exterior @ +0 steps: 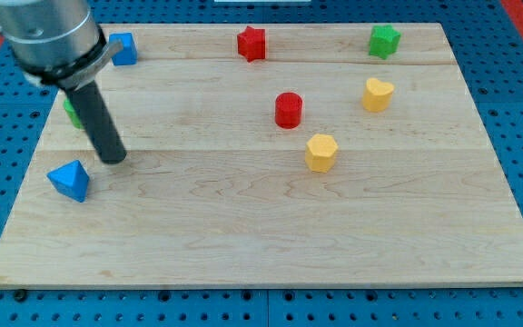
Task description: Push the yellow hexagon to the bottom center of the board
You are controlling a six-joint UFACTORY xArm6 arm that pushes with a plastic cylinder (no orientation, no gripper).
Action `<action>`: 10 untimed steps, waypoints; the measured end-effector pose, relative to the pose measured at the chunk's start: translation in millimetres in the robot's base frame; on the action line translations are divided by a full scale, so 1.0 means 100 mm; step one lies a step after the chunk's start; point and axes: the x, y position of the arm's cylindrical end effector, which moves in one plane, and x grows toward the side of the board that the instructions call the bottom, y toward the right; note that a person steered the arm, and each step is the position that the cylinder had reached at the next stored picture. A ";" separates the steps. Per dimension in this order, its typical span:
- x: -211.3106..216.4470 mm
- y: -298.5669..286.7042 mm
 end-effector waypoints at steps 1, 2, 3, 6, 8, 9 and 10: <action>-0.15 0.20; -0.14 0.47; -0.14 0.49; 0.18 1.64; 0.11 2.33; 0.11 2.50; 0.11 2.13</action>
